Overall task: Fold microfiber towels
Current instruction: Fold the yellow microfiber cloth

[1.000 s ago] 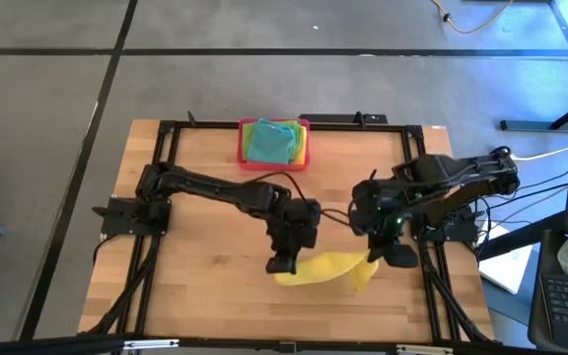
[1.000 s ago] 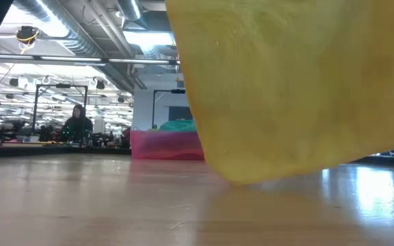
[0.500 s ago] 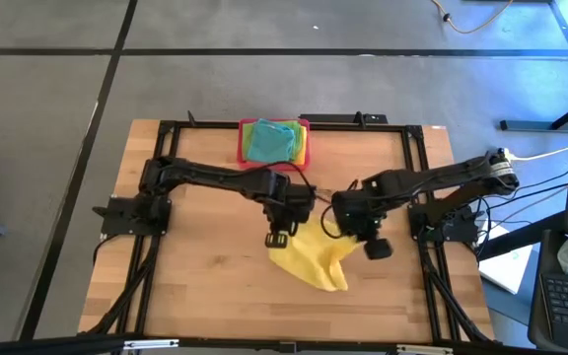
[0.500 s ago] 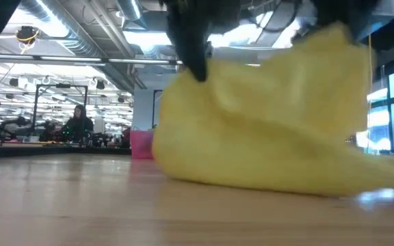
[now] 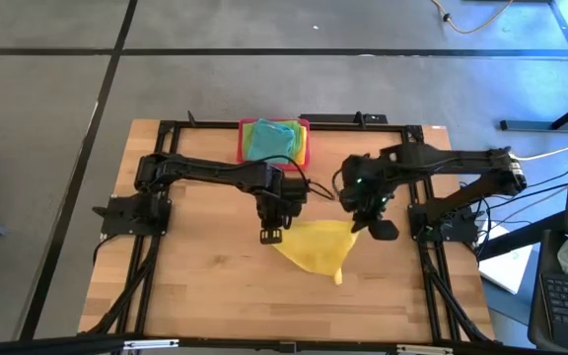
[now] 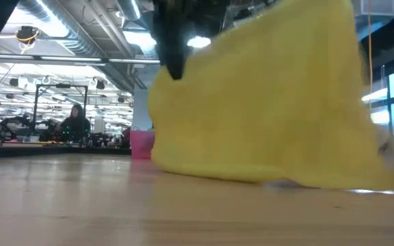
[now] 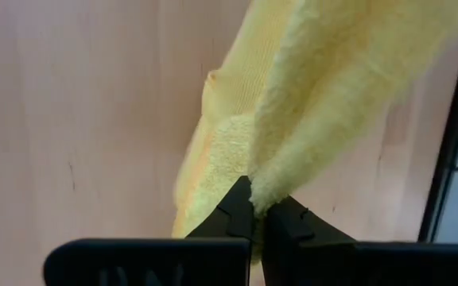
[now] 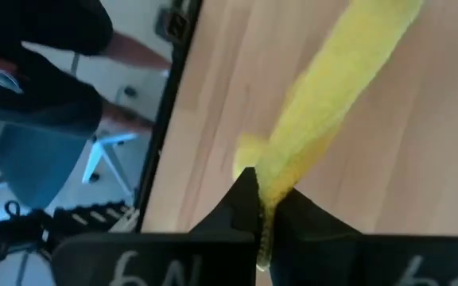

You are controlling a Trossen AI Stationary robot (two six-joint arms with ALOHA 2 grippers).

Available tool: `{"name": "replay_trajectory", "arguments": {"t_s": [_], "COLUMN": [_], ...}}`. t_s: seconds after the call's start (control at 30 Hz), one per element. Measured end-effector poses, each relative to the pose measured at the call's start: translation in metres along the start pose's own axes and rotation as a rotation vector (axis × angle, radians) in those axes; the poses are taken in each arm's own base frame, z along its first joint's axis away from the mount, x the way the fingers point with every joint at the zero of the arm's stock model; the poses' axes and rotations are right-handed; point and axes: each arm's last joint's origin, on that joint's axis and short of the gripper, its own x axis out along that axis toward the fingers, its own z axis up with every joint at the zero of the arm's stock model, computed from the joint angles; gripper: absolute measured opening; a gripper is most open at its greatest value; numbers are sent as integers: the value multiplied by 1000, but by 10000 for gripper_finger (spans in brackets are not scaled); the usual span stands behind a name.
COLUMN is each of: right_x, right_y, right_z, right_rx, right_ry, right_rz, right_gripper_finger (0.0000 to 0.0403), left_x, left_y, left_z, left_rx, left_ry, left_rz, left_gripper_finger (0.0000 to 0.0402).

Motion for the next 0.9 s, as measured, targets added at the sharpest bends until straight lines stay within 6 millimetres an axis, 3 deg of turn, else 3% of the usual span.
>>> {"name": "replay_trajectory", "arguments": {"t_s": [0.27, 0.37, 0.5, 0.63, 0.73, 0.9], "right_x": [-35, -40, -39, -40, -40, -26], "right_y": [17, 23, 37, 53, 58, 36], "right_z": [7, 13, 22, 33, 37, 23], "right_rx": [63, 142, 182, 146, 81, 16], "right_ry": [-155, -216, -254, -301, -344, -292], "right_rz": [63, 164, 315, 447, 448, 145], "right_gripper_finger": [8, 8, 8, 8, 8, 8], "left_x": [-57, -82, -99, -105, -102, -82], "left_y": [-14, -24, -46, -74, -93, -93], "left_z": [-18, -31, -46, -56, -61, -62], "left_rx": [-88, -125, -106, 2, 135, 242], "left_ry": [-138, -199, -222, -197, -189, -225], "left_rz": [18, -29, -118, -291, -349, -28], "left_gripper_finger": [0, 0, 0, 0, 1, 1]}}
